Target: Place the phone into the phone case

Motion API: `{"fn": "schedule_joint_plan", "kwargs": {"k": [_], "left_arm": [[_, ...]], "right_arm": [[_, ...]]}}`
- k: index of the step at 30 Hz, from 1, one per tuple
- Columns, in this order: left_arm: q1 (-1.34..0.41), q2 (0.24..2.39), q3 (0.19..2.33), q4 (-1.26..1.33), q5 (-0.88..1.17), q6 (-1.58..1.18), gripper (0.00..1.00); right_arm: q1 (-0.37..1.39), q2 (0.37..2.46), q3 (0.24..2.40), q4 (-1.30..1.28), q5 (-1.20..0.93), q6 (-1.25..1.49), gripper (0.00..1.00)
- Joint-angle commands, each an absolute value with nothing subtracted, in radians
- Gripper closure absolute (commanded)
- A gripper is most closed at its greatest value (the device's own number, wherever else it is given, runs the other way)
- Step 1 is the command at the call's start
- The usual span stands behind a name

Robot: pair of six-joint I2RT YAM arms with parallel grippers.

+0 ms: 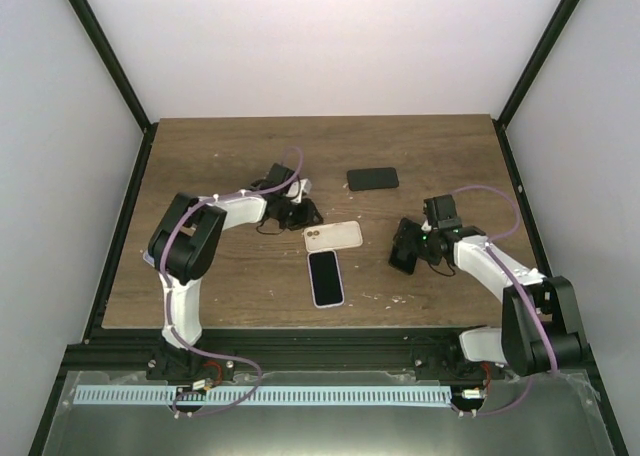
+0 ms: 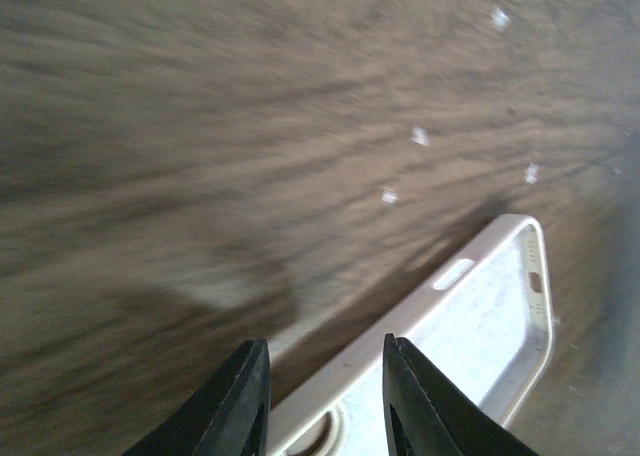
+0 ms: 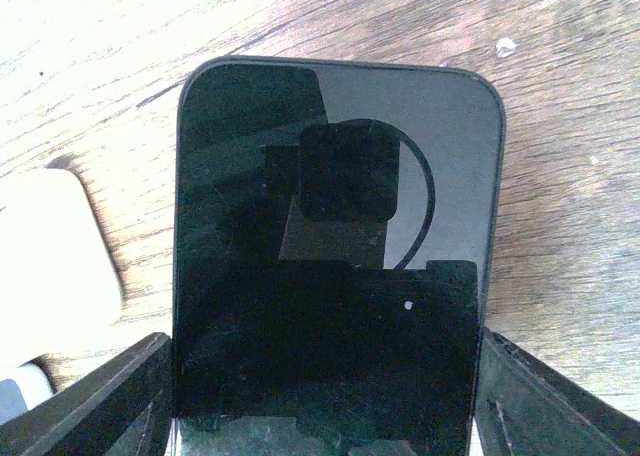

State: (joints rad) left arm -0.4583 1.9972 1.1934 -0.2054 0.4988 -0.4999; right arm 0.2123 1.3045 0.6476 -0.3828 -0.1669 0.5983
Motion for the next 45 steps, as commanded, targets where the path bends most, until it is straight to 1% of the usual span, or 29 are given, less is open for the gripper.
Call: {"fn": "schedule_joint_plan", "kwargs": {"k": [1,4,12,21,23,26,30,36,41,45], "left_arm": [[-0.522,2.049,1.248,-0.267,0.563,-0.546,0.66],[-0.528,2.046,1.242,-0.289,0.536,-0.512,0.63],[-0.536,1.972,1.185,-0.384,0.442,-0.373,0.62],[-0.549,1.873,1.069,-0.409,0.410,-0.347,0.63],[-0.554,1.867,1.055,-0.404,0.398,-0.352,0.66],[-0.562,1.861,1.045,-0.410,0.358,-0.358,0.74],[-0.571,1.834,1.036,-0.423,0.315,-0.370,0.89],[-0.572,1.708,0.973,-0.406,0.231,-0.459,0.99],[-0.572,1.631,0.922,-0.432,0.111,-0.560,1.00],[-0.572,1.558,0.847,-0.410,0.071,-0.643,1.00]], "right_arm": [[0.222,1.274,0.705,-0.392,-0.156,0.587,0.37],[0.222,1.265,0.701,-0.394,-0.152,0.584,0.37],[0.222,1.255,0.697,-0.391,-0.165,0.587,0.37],[0.220,1.242,0.686,-0.394,-0.165,0.585,0.37],[0.221,1.235,0.685,-0.399,-0.165,0.584,0.37],[0.220,1.218,0.674,-0.396,-0.167,0.589,0.38],[0.222,1.213,0.673,-0.394,-0.190,0.606,0.39],[0.274,1.234,0.706,-0.393,-0.192,0.642,0.40],[0.347,1.290,0.769,-0.390,-0.183,0.678,0.40],[0.405,1.337,0.818,-0.387,-0.169,0.703,0.40]]}}
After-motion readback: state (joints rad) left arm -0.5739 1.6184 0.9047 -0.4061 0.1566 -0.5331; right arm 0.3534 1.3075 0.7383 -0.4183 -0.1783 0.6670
